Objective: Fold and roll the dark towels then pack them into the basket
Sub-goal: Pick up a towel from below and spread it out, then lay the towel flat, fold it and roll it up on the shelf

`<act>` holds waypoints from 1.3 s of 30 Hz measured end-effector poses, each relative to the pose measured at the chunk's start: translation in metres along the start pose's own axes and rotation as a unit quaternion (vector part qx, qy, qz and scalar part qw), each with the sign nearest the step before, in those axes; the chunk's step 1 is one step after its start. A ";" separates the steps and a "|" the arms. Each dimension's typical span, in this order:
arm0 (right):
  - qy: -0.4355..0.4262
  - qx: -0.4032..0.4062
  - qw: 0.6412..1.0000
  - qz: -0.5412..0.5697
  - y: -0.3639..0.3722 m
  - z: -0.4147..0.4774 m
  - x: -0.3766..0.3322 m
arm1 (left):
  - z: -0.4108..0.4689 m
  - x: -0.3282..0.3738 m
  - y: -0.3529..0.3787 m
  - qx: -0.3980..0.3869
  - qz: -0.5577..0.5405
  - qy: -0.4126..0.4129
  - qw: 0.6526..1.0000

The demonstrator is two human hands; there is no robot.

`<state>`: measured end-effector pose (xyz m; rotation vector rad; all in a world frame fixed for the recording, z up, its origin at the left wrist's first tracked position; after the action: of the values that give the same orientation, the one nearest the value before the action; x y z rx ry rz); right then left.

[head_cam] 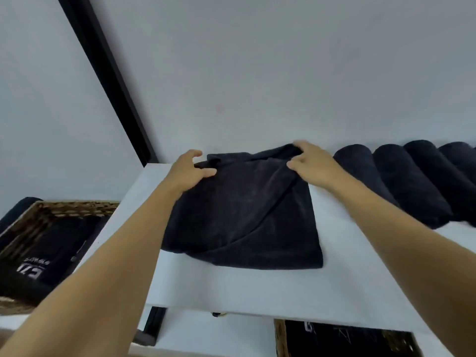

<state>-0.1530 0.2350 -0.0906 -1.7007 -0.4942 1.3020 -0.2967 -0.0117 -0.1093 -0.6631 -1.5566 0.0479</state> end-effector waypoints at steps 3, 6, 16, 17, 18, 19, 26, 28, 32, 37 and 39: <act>-0.082 -0.061 0.993 -0.060 0.038 -0.042 -0.005 | -0.028 -0.009 0.005 -0.025 0.055 0.078 0.995; -0.112 -0.091 0.987 -0.073 0.047 -0.090 -0.008 | -0.064 -0.018 -0.001 -0.106 0.137 0.116 0.978; -0.158 -0.028 0.904 -0.396 0.040 -0.172 -0.010 | -0.132 -0.055 -0.056 -0.153 0.421 0.192 0.873; -0.148 -0.008 0.910 -0.387 0.027 -0.174 -0.012 | -0.134 -0.053 -0.063 -0.120 0.439 0.189 0.870; -0.135 0.019 0.918 -0.373 0.009 -0.175 -0.017 | -0.135 -0.047 -0.071 -0.081 0.443 0.188 0.873; -0.124 0.056 0.925 -0.355 -0.012 -0.175 -0.024 | -0.137 -0.034 -0.080 -0.032 0.431 0.197 0.880; -0.096 0.343 0.878 -0.320 -0.161 -0.168 -0.101 | -0.161 0.135 -0.133 0.251 0.182 0.345 0.886; -0.064 0.372 0.874 -0.306 -0.191 -0.164 -0.116 | -0.158 0.168 -0.139 0.267 0.109 0.359 0.887; 0.024 0.323 0.913 -0.247 -0.217 -0.137 -0.121 | -0.130 0.198 -0.137 0.213 -0.036 0.315 0.924; 0.019 0.293 0.954 0.059 -0.228 -0.098 -0.111 | -0.098 0.216 -0.136 0.213 -0.103 0.295 0.926; -0.011 0.325 0.938 0.116 -0.234 -0.093 -0.116 | -0.094 0.229 -0.140 0.241 -0.106 0.322 0.909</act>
<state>-0.0631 0.2277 0.1710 -1.2038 0.1370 1.4461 -0.2511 -0.0620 0.1671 -0.0858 -0.9083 0.0421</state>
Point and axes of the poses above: each hand's wrist, its own z-axis towards the middle knuckle, its own y-axis out of the palm, x = y × z, the point moved 5 cm from there along z, towards the middle knuckle, and after that the axes turned 10 degrees about -z, right-handed, at the moved point
